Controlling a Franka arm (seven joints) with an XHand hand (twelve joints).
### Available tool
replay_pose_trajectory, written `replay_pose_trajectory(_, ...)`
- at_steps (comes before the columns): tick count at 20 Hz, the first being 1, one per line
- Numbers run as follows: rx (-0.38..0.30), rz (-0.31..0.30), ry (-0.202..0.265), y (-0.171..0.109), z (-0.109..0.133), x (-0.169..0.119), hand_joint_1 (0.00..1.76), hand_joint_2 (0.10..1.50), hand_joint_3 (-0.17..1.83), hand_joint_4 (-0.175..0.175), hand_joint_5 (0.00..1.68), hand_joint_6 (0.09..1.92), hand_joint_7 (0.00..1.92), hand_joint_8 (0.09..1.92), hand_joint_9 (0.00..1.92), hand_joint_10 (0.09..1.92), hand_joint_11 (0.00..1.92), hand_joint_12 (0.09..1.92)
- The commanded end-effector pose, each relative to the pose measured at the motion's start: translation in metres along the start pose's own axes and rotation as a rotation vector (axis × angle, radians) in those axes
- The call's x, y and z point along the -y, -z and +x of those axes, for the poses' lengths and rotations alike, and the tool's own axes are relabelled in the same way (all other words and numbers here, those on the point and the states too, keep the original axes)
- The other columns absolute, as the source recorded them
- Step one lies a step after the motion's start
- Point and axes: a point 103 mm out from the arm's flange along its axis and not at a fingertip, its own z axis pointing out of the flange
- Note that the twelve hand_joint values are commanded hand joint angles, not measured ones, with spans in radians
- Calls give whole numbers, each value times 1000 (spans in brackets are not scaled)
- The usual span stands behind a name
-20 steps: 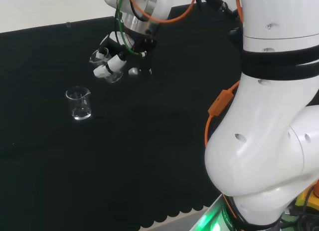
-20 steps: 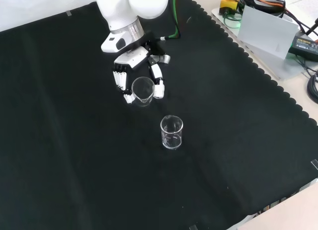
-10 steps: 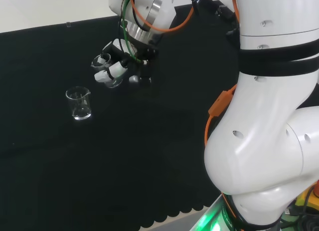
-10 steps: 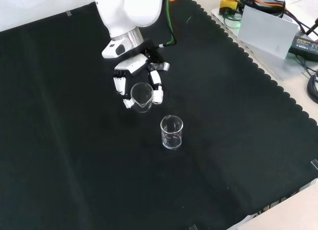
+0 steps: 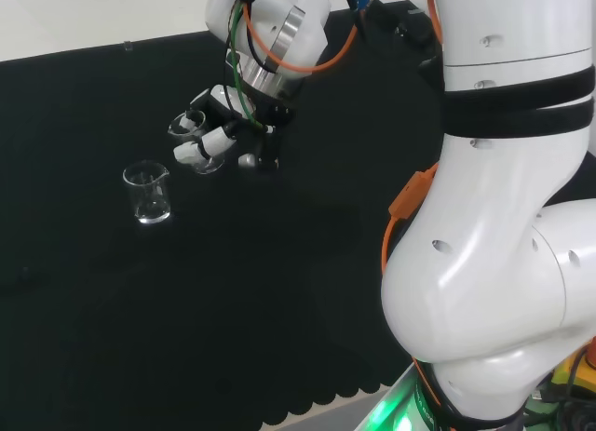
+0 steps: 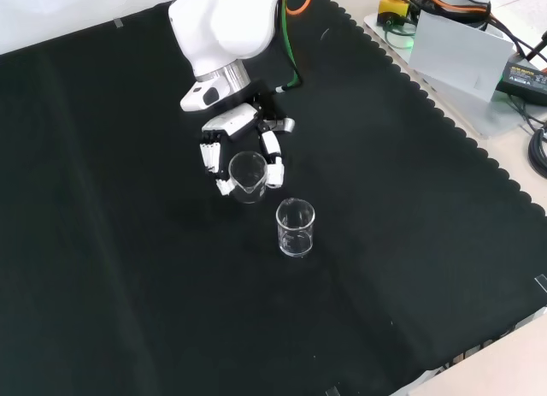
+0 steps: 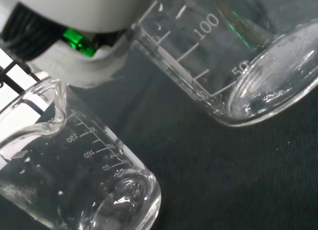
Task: Place the beaker back on the table.
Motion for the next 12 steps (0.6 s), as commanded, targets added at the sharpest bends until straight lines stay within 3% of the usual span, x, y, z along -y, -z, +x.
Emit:
replay_pose_trajectory(1, -9, 1, -7, -8, -3, 1, 1159, 597, 866, -35, 1170, 957, 1491, 728, 1399, 697, 1240, 793)
replay_pose_trajectory(12, -13, -6, -21, -20, -6, 5, 1165, 594, 863, -59, 1178, 941, 1497, 683, 1401, 664, 1243, 795)
